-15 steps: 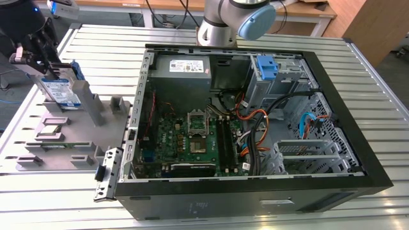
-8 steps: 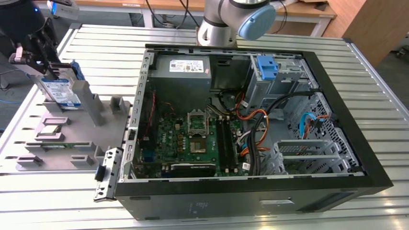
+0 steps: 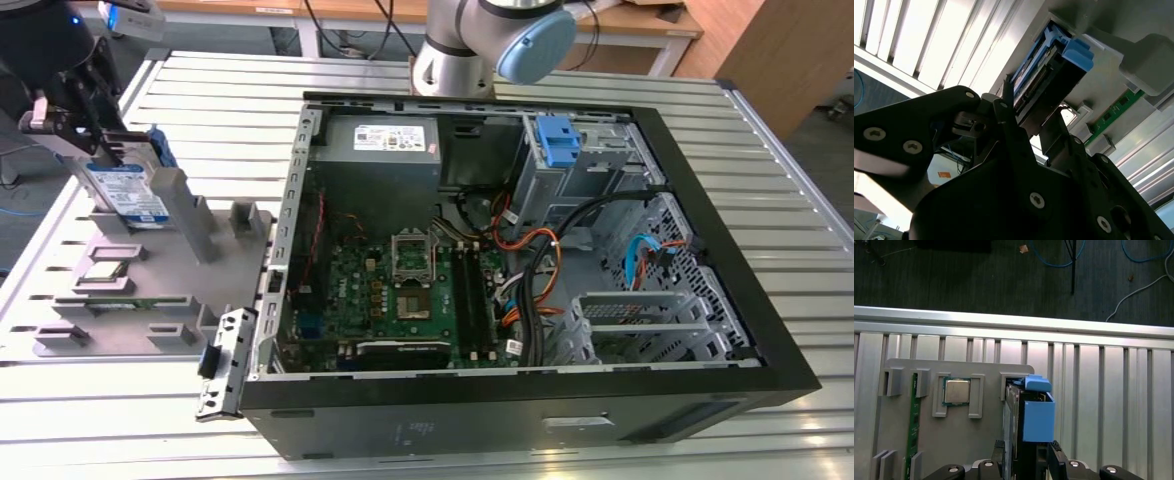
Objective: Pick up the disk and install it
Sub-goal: 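Pick up the disk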
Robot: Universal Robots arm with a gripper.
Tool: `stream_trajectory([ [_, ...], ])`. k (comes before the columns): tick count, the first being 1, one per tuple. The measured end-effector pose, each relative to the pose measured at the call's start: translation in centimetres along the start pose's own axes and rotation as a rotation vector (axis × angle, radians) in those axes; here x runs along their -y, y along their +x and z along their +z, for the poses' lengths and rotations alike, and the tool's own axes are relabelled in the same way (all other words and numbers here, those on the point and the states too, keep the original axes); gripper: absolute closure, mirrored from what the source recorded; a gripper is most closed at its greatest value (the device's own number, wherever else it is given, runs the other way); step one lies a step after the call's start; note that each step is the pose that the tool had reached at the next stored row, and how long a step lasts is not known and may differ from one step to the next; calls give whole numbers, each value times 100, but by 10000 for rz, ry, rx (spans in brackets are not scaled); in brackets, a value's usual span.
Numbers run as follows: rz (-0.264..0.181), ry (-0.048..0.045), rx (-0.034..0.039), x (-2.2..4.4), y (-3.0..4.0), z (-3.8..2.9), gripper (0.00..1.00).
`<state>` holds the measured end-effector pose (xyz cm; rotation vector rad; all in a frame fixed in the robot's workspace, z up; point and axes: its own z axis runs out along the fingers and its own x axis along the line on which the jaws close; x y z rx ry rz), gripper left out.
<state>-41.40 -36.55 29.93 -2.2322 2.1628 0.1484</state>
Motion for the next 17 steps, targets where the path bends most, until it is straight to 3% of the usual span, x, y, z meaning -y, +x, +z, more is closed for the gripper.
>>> stream_trajectory([
  [4,1,-1,-1,0,0,0,54],
  [6,0,-2,0,0,0,-1,64],
  [17,0,-3,0,0,0,0,64],
])
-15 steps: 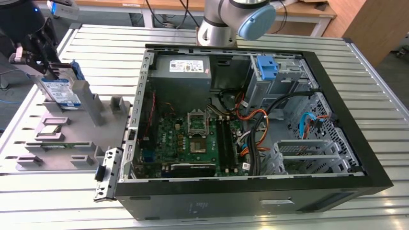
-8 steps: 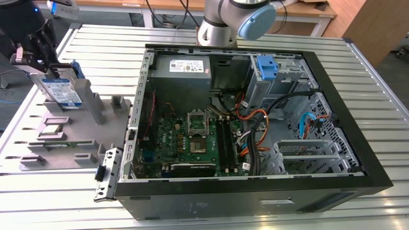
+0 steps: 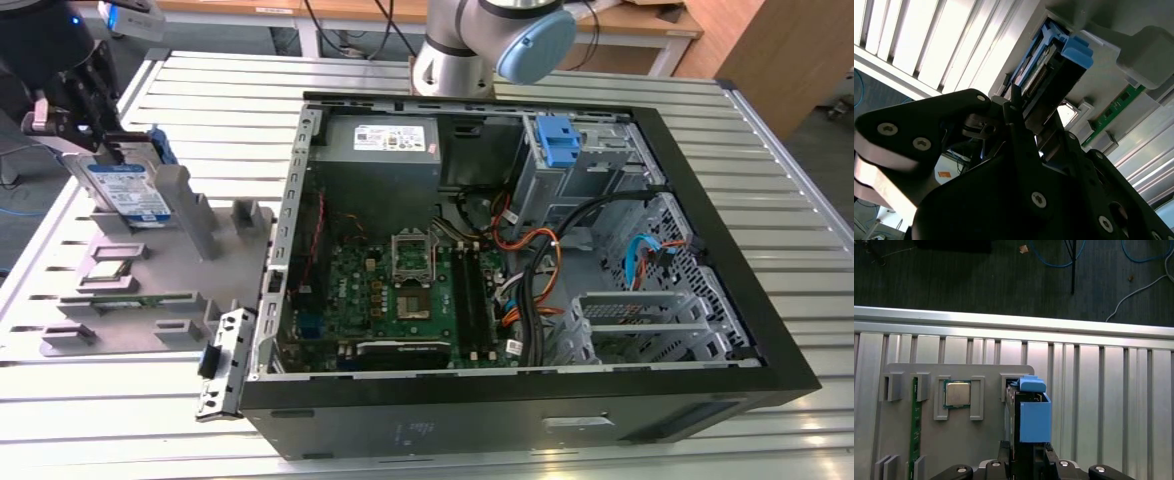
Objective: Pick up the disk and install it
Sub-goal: 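Pick up the disk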
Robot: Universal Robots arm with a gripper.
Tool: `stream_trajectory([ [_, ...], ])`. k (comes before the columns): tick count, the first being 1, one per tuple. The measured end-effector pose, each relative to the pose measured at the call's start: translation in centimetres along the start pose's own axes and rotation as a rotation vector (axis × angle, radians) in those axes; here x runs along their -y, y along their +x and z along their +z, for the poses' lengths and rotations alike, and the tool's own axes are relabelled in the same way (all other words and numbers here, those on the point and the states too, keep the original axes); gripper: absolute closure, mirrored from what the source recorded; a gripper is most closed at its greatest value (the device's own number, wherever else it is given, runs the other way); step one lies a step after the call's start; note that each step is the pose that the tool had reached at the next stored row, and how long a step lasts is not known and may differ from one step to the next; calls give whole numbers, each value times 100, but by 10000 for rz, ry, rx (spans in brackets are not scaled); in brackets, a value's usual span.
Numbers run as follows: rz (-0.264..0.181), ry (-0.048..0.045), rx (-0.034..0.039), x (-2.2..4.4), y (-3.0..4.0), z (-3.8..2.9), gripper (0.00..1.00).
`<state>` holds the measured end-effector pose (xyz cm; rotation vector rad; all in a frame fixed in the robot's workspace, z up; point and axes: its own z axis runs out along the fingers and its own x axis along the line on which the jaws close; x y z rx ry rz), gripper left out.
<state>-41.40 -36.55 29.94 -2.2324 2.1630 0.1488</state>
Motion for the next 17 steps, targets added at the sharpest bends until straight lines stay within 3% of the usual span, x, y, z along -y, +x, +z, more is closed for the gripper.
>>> stream_trajectory([
  [11,1,-1,0,0,0,0,57],
  [17,463,40,21,1,0,2,57],
])
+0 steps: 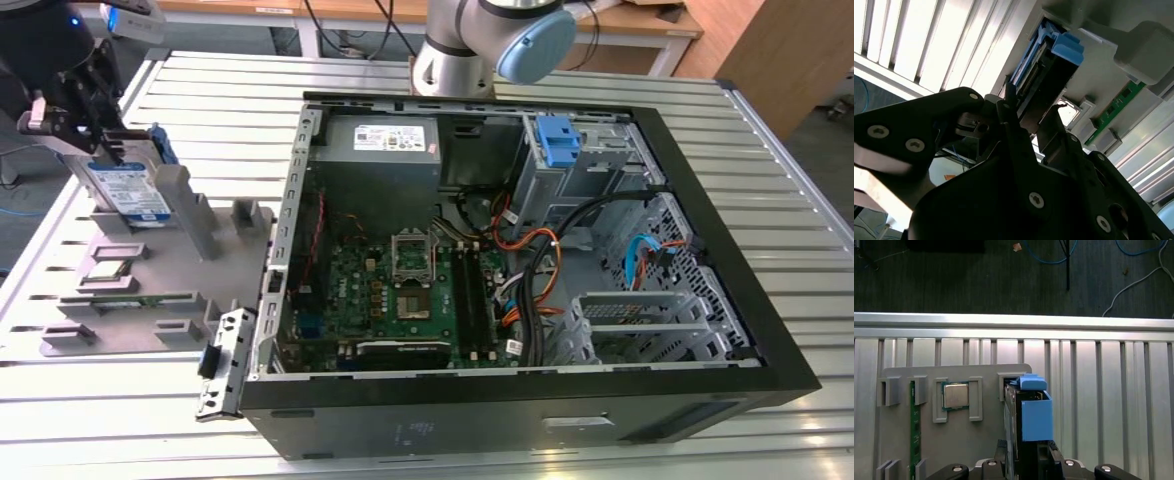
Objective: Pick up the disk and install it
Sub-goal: 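Pick up the disk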
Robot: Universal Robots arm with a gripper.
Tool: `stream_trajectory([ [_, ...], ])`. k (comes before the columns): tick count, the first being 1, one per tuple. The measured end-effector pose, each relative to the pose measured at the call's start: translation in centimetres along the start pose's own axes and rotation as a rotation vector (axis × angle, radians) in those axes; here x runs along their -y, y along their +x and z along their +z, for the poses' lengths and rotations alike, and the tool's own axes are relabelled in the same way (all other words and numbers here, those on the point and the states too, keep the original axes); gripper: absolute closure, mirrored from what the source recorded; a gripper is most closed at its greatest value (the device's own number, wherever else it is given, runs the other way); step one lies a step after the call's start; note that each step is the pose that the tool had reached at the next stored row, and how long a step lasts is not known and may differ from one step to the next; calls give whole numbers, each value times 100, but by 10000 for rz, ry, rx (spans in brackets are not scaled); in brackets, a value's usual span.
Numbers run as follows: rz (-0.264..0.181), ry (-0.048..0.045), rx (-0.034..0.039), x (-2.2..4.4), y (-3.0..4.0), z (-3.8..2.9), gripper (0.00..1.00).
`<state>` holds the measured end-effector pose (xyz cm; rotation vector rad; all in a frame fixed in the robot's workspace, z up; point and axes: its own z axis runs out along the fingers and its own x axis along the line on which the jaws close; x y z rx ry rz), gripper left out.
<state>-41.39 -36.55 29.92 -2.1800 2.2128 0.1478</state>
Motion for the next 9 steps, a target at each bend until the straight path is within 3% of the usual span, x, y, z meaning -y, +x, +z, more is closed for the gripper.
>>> stream_trajectory([
  [9,1,-3,-1,-1,0,-1,58],
])
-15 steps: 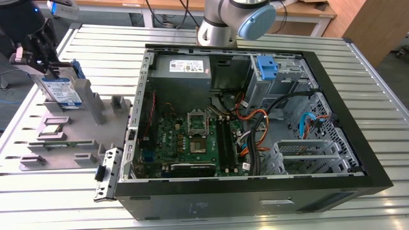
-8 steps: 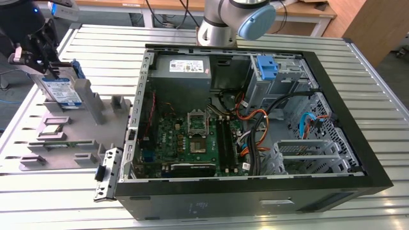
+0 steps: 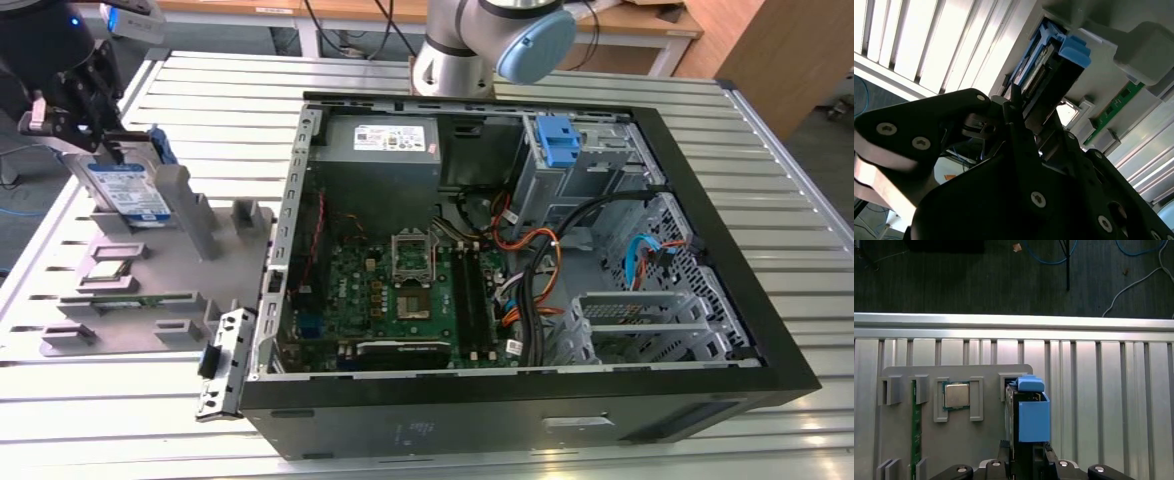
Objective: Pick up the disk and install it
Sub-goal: 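Pick up the disk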
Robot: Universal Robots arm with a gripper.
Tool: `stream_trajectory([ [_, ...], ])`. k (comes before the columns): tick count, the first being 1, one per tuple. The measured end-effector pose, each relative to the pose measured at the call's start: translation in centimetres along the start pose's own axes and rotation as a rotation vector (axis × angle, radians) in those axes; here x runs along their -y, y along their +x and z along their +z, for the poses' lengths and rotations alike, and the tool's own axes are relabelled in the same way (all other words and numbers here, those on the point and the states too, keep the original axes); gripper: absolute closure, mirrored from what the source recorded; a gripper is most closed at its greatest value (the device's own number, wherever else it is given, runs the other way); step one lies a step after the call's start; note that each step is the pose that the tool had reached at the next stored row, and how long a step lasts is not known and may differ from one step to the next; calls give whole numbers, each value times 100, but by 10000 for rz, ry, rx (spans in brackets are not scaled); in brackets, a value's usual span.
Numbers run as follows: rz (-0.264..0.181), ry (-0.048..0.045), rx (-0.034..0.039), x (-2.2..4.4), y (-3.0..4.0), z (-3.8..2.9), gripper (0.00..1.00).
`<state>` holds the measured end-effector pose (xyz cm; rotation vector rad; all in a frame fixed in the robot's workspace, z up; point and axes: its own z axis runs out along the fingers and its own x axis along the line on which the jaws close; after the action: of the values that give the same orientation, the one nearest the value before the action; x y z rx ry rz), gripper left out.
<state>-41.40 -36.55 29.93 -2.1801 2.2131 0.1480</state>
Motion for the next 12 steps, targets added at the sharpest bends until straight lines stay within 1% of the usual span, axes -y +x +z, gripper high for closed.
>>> stream_trajectory([
  [1,0,0,0,0,0,0,65],
  [12,0,-1,1,0,0,0,65],
])
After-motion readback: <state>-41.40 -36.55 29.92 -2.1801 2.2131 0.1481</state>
